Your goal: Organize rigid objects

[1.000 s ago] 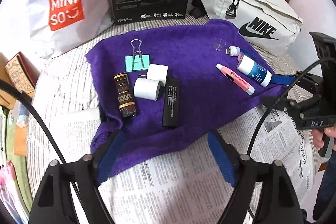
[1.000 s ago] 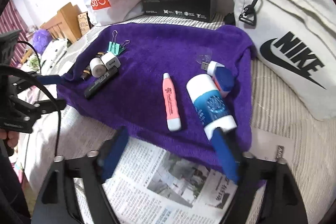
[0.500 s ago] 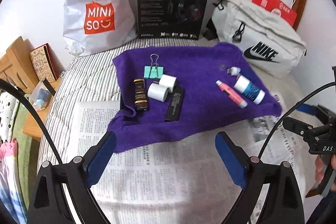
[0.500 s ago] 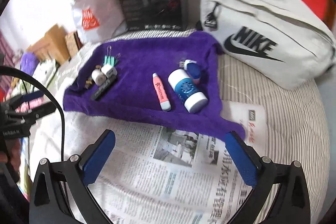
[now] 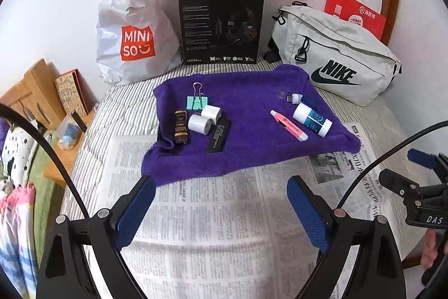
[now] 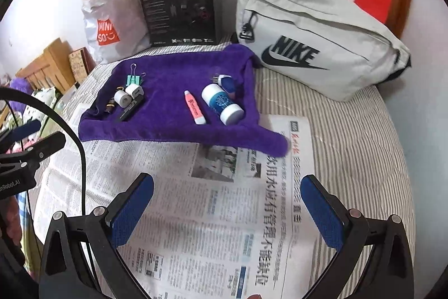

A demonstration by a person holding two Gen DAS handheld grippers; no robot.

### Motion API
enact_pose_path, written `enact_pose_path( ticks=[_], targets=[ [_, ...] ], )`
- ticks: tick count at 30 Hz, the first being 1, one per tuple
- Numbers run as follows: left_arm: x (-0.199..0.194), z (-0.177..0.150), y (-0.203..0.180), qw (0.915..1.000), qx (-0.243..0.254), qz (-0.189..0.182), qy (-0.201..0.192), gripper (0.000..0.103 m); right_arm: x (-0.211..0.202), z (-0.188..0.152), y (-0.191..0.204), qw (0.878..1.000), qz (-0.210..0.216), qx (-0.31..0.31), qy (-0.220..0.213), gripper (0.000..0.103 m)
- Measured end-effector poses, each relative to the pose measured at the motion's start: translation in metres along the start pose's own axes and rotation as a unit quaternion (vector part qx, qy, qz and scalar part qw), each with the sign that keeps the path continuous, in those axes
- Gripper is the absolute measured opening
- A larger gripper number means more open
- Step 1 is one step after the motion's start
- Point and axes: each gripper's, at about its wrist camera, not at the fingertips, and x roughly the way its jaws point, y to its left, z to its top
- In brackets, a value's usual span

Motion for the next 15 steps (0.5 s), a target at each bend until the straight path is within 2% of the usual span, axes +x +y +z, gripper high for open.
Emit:
enact_pose_path(
  ticks=[4,15],
  targets=[
    [-0.005,-0.003,-0.004,1.0000,0.000,-0.003,-0.002,0.095,-0.011,-0.007,-0.005,1.000,0.001,0.018,-0.005,0.103],
    [-0.011,-0.003,-0.001,1.0000,-0.006,0.002,-0.003,0.095,-0.024,-0.008,-0.003,1.000,-0.016,0.017,-0.011,0.103]
  ],
)
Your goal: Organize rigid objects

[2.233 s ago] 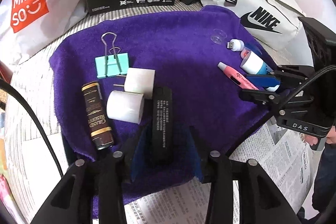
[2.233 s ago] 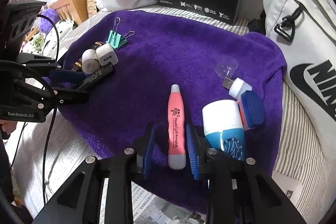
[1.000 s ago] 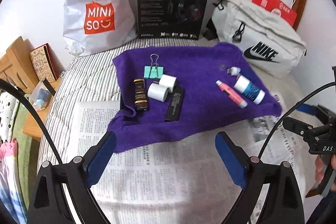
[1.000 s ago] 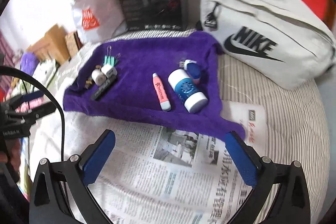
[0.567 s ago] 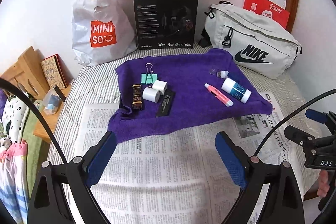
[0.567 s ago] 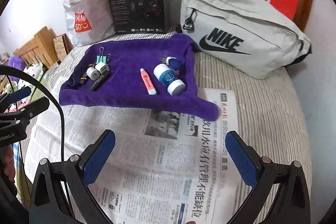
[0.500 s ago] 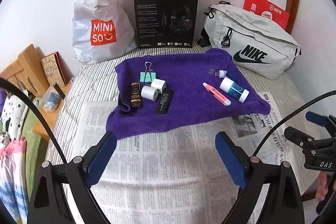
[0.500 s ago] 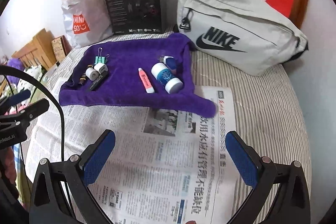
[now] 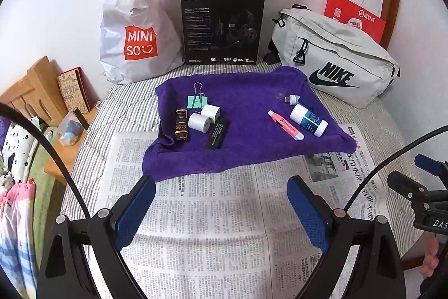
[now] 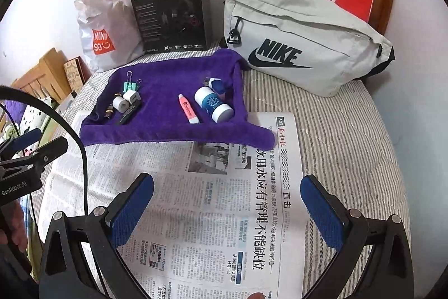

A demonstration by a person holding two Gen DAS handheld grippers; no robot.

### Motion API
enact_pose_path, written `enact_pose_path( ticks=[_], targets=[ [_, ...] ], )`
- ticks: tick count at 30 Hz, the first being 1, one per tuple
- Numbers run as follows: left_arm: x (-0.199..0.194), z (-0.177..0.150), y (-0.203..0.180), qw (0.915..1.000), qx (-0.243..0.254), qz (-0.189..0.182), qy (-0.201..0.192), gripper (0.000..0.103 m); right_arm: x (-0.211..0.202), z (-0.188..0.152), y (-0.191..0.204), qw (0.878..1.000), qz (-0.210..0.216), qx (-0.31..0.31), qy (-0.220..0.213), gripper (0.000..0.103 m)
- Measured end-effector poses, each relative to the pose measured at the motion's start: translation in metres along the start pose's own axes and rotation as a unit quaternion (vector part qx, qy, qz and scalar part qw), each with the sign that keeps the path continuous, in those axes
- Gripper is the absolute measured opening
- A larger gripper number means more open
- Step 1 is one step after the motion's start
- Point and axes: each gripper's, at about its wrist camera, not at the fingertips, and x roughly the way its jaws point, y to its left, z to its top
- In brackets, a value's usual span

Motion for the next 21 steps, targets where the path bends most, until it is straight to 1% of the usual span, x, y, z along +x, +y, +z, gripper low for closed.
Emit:
enact_pose_path(
  ticks=[8,21],
  targets=[
    [-0.0016,-0.0035,0.0050,1.0000,-0.005,0.002,0.003,0.095,-0.0025,-0.0029,0.0087,1.000,-0.004,-0.010,0.001,0.103],
    [-0.0045,-0.0046,0.0031,1.0000,0.001,0.008,0.004,0.095,-0.0061,-0.0044,0.0077,1.000,-0.009,-0.007,0.001,0.103]
  ],
)
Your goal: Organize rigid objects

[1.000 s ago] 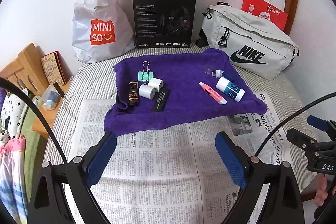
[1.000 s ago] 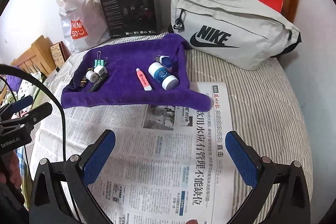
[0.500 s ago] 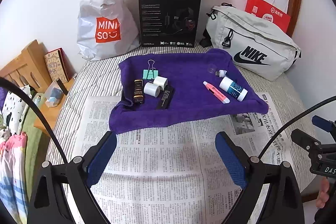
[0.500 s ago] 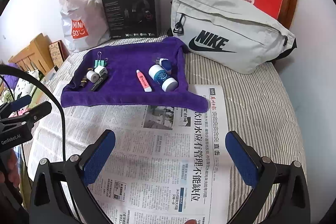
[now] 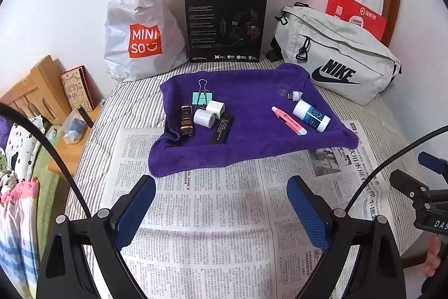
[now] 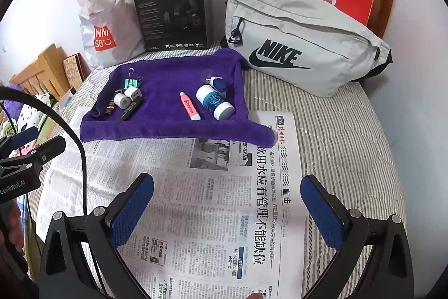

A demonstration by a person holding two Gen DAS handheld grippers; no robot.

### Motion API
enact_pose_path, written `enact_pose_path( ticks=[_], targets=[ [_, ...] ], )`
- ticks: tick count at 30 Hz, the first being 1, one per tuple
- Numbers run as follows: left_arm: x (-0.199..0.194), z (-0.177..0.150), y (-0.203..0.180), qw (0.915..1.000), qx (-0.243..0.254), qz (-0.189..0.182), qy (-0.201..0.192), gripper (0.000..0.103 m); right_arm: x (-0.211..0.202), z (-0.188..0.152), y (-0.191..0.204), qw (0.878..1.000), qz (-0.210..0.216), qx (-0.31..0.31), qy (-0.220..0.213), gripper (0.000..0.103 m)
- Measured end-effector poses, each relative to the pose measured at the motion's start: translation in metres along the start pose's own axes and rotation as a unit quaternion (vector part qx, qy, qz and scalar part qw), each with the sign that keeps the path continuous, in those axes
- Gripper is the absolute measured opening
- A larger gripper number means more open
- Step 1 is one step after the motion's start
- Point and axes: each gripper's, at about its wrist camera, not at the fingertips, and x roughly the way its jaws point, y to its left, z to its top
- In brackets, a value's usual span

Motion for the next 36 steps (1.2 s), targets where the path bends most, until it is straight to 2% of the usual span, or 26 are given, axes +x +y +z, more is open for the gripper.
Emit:
enact_pose_path(
  ticks=[36],
  targets=[
    [-0.0055,0.0001,0.0001,1.0000,0.009,0.000,0.003,0.095,-0.0012,-0.0035,0.0032,1.000,-0.003,-0.007,0.006,0.103]
  ],
)
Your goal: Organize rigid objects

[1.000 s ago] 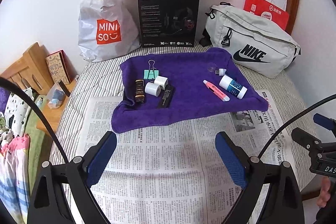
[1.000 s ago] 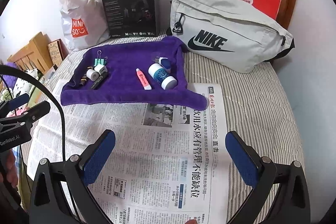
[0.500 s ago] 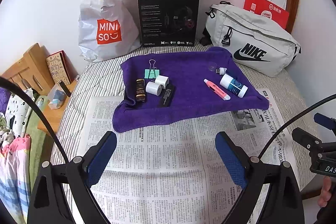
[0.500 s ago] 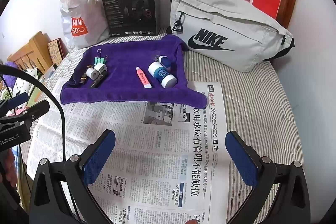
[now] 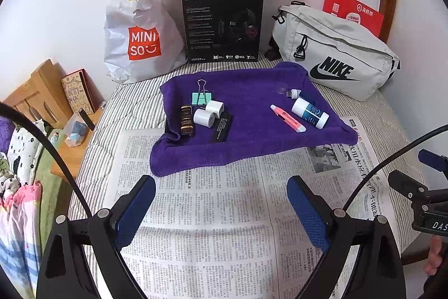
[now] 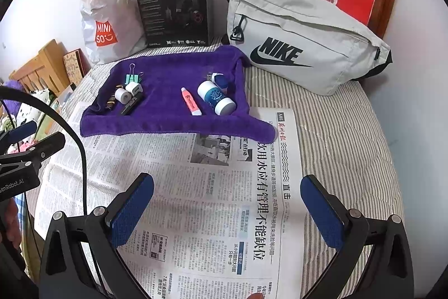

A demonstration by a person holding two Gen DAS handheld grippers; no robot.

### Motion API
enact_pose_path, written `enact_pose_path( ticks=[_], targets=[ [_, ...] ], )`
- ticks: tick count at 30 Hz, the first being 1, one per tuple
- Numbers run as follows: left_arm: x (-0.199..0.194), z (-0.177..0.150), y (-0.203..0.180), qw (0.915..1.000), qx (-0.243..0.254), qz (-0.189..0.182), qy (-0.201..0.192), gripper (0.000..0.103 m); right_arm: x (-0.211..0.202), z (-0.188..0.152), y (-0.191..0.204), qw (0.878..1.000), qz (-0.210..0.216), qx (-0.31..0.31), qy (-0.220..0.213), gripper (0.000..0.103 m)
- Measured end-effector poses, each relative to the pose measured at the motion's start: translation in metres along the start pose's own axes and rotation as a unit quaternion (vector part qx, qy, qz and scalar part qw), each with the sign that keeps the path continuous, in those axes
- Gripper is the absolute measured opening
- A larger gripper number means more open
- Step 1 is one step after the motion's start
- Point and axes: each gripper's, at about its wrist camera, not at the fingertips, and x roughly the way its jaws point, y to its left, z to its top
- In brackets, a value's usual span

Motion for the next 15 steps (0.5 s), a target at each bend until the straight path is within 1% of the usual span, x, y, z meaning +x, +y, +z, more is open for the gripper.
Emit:
enact_pose_path(
  ticks=[15],
  targets=[
    [-0.0006,-0.0019,0.0006,1.0000,0.006,-0.002,0.000,0.095,-0.0022,-0.0017,-0.0010,1.000,-0.002,-0.001,0.001,0.103]
  ],
)
